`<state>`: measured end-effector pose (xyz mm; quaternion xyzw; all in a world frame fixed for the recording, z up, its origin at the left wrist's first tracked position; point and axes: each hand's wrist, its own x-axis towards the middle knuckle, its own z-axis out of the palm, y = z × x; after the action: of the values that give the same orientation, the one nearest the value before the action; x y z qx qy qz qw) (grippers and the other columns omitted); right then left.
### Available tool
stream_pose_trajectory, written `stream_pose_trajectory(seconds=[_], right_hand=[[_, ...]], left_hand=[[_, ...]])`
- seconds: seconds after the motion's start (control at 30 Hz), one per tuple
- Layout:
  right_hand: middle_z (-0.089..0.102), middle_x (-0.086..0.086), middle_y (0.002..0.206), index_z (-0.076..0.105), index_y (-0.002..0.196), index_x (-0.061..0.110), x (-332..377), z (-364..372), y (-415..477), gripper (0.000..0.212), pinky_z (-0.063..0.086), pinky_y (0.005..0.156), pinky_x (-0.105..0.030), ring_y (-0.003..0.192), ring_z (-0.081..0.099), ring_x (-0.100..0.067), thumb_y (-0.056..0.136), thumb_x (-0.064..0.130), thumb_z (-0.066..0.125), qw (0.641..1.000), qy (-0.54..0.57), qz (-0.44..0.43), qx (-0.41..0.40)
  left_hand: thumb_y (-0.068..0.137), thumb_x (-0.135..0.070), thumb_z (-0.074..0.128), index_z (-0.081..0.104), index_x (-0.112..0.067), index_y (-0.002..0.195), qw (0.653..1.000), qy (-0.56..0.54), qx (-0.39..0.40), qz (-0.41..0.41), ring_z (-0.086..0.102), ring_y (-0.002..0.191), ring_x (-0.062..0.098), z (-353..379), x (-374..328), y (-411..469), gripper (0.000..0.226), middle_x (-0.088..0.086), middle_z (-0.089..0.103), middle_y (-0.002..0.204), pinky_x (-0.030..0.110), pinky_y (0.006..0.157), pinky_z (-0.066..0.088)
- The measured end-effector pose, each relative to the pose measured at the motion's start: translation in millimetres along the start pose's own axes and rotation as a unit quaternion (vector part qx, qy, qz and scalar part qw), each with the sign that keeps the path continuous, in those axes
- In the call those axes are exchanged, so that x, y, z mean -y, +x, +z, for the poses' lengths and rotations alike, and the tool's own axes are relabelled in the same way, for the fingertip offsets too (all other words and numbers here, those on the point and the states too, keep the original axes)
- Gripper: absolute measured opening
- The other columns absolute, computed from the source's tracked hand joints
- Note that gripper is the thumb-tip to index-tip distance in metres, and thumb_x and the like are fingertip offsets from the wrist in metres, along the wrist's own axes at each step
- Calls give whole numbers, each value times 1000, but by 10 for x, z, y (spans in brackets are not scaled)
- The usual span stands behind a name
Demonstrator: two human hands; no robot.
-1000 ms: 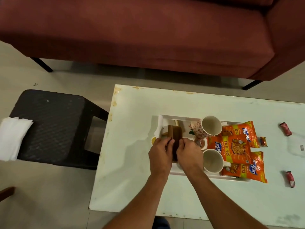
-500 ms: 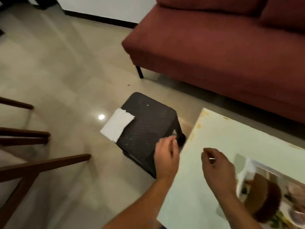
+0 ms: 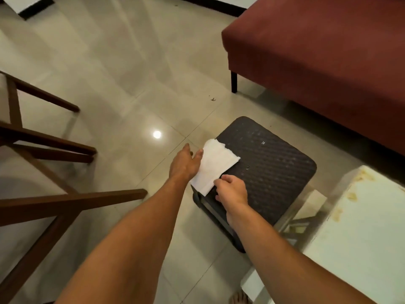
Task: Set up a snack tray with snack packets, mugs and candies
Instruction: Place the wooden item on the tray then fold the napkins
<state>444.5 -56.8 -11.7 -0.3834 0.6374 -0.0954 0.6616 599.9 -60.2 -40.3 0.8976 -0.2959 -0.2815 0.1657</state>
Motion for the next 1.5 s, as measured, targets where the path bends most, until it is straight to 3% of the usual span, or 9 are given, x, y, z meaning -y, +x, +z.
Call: stream_pose_trajectory(seconds=[0.07, 0.17, 0.43, 0.6, 0.77, 0.9, 1.13, 1.3, 1.5], right_hand=[[71, 1, 105, 64, 129, 21, -4, 52, 39, 45, 56, 97, -45, 103, 67, -22, 84, 23, 63, 999, -20, -9, -24], [73, 1, 96, 69, 119, 22, 12, 94, 88, 46, 58, 92, -48, 97, 69, -24, 75, 30, 60, 999, -23, -13, -38], [72, 2, 87, 60, 83, 33, 14, 73, 99, 12, 59, 87, -47, 89, 70, -22, 83, 22, 62, 998, -32, -27, -47], [73, -1, 95, 68, 109, 23, 49, 53, 67, 28, 60, 89, -47, 95, 71, -27, 81, 21, 63, 1000, -13, -15, -24], [71, 3, 103, 57, 125, 27, 88, -58, -80, 46, 58, 86, -38, 94, 66, -16, 81, 27, 71, 997, 80, 10, 4], [68, 2, 111, 48, 141, 24, 64, -162, -132, 71, 56, 96, -45, 103, 65, -20, 75, 35, 72, 997, 77, 19, 8], [67, 3, 100, 55, 106, 21, 22, -291, -14, 21, 56, 82, -33, 88, 63, -12, 88, 21, 66, 998, 49, 5, 29], [69, 5, 100, 61, 131, 20, 6, -254, 7, 43, 58, 88, -35, 91, 65, -13, 88, 20, 64, 999, 45, -13, 24], [72, 2, 102, 71, 114, 22, -10, -228, 77, 30, 60, 85, -38, 95, 67, -18, 85, 22, 64, 999, 51, -8, 9]], left_hand=[[99, -51, 49, 44, -13, 148, 999, 13, 43, -3, 57, 125, 32, 21, 11, 94, 62, 10, 58, 142, 42, 101, 45], [97, -44, 56, 66, -16, 128, 999, 18, 2, 37, 62, 104, 24, 71, 43, 103, 43, 6, 68, 122, 36, 86, 48], [95, -33, 62, 70, -20, 116, 985, 59, -118, 111, 51, 117, 20, 200, 42, -160, 26, 1, 60, 126, 30, 90, 45], [102, -31, 53, 60, -16, 118, 977, 81, -133, 144, 59, 103, 21, 180, -78, -301, 23, 4, 66, 113, 34, 83, 51], [102, -33, 52, 54, -19, 117, 979, -40, -115, 161, 65, 89, 23, 154, -253, -564, 21, 2, 69, 102, 40, 74, 57], [102, -37, 52, 50, -21, 122, 989, -35, -82, 116, 61, 90, 18, 175, -286, -585, 25, 3, 66, 115, 40, 80, 60], [83, -39, 77, 51, -12, 134, 992, 99, -52, 63, 56, 117, 31, 243, -386, -396, 64, 13, 59, 125, 44, 94, 51], [74, -38, 84, 54, -10, 124, 996, 91, 3, -19, 64, 108, 32, 208, -523, -268, 64, 12, 65, 118, 36, 79, 50], [84, -35, 79, 61, -8, 121, 995, -15, 87, -43, 61, 104, 31, 124, -492, -231, 49, 14, 66, 122, 41, 91, 51]])
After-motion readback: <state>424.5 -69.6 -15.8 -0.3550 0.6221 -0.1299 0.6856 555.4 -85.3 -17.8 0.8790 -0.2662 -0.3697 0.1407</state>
